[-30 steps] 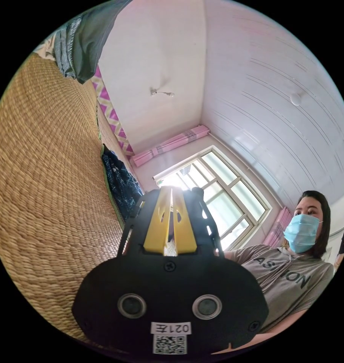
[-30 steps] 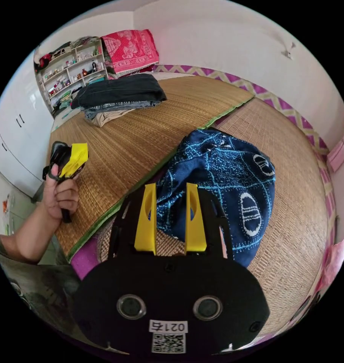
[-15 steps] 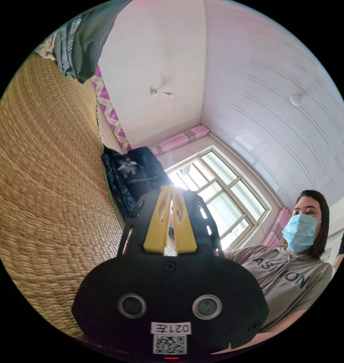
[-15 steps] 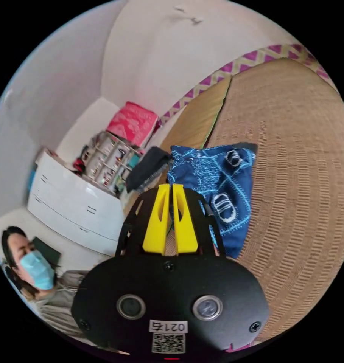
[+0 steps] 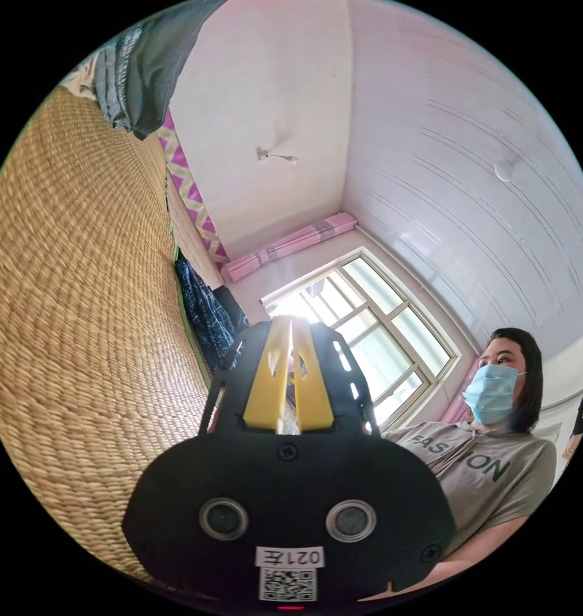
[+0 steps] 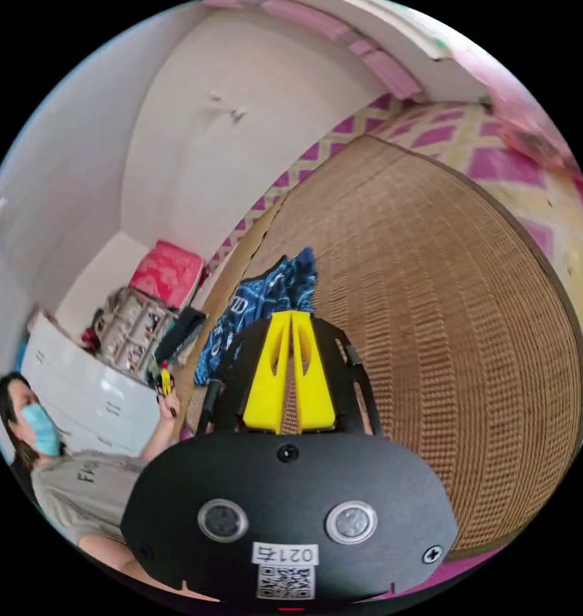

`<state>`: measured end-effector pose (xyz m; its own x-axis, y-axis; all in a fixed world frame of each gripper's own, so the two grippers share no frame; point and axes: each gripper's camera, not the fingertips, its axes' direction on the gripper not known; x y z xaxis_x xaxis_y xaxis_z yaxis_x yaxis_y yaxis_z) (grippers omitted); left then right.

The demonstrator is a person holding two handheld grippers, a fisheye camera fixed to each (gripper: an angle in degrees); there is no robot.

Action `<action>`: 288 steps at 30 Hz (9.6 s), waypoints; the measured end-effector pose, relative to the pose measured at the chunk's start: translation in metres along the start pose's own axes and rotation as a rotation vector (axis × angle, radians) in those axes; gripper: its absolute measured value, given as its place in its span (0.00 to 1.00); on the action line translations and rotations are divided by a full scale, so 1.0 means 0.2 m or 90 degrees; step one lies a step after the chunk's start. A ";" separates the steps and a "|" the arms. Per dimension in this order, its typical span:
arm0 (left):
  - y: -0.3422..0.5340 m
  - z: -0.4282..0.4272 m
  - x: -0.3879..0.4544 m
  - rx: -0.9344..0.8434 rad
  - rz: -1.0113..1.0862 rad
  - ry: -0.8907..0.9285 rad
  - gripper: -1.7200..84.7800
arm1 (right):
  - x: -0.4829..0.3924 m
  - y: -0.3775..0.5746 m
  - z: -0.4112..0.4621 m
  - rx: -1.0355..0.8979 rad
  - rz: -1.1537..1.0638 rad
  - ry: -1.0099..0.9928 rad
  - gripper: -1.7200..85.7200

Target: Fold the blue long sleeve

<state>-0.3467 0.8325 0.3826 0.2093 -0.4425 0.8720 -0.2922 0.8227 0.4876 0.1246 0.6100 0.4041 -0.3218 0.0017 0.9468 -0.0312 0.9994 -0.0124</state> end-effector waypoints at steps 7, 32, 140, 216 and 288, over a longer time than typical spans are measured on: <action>-0.04 0.10 -0.06 -0.043 0.044 0.023 0.01 | -0.59 0.07 0.78 -0.145 -0.316 0.271 0.05; -0.18 1.33 -0.44 -0.297 -0.027 -0.347 0.01 | 0.08 0.49 0.94 -0.146 -0.150 0.207 0.01; -0.48 -0.97 0.73 -0.322 0.095 -0.236 0.01 | -2.99 0.49 2.10 -0.340 -0.916 0.172 0.13; -0.73 3.53 1.10 -0.617 0.600 -0.496 0.03 | -0.10 -0.25 0.87 -0.185 -0.231 0.357 0.02; -0.15 -3.90 -0.40 0.304 -0.187 -0.632 0.03 | -0.75 0.42 0.90 -0.152 -0.134 0.348 0.01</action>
<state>0.3729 1.1204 0.2645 -0.4404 -0.8575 0.2659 -0.7241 0.5144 0.4595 0.0011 0.6871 0.2027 0.2002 -0.2422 0.9493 0.1908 0.9600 0.2047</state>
